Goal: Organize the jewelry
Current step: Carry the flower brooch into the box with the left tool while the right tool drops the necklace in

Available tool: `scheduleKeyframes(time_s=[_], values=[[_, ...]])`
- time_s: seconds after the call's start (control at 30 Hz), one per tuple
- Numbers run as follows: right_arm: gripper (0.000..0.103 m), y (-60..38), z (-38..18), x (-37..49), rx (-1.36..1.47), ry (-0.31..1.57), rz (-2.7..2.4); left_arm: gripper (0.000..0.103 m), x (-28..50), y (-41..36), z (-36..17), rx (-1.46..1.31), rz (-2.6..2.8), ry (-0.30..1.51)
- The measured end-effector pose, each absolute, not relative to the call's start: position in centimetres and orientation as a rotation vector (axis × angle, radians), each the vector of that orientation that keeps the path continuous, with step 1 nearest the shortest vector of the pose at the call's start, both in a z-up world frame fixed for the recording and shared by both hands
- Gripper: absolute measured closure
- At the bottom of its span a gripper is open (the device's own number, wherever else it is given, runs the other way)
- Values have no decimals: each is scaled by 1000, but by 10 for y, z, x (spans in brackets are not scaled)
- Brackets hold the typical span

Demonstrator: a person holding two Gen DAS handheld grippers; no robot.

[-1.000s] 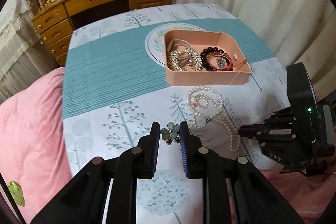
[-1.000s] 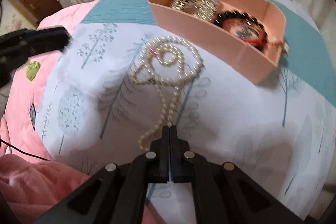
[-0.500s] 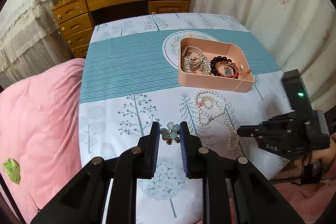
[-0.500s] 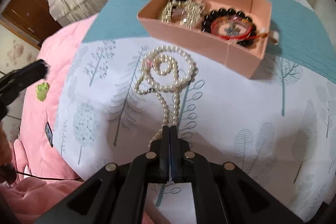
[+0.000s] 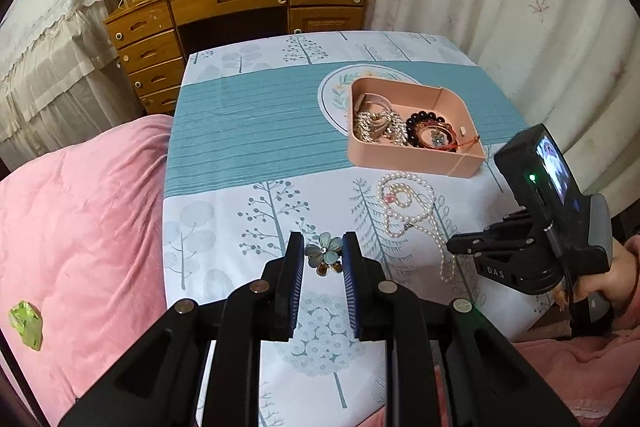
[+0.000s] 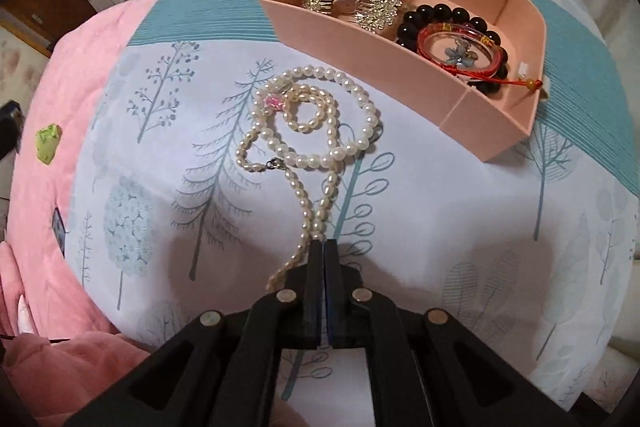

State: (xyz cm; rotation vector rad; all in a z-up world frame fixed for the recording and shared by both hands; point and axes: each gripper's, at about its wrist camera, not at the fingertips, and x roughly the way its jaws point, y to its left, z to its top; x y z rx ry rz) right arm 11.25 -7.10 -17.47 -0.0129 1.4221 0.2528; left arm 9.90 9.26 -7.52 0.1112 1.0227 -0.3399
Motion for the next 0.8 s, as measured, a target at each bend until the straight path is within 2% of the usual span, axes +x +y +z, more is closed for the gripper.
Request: scheduleKeyframes(time_s=[0.03,0.1,0.23,0.47,0.53,0.8], values=[[98,-71,-175,113,-14,1426,250,86,101,94,-75,110,-338,1022],[87,-74,-176,114,-20,1439,241,86,104,96,-74,105,-341,1021],[83,-70,-177,115,-36,1449,235,86,108,99,-75,106,-343,1020],[85,-57,-181,116,-114,1439,237,86,110,99,-75,108,-345,1019],[99,-48,-182,115,-205,1431,217,86,111,99,-74,109,-344,1015],[99,-69,-185,118,-54,1477,264,86,107,96,-70,123,-335,1000]])
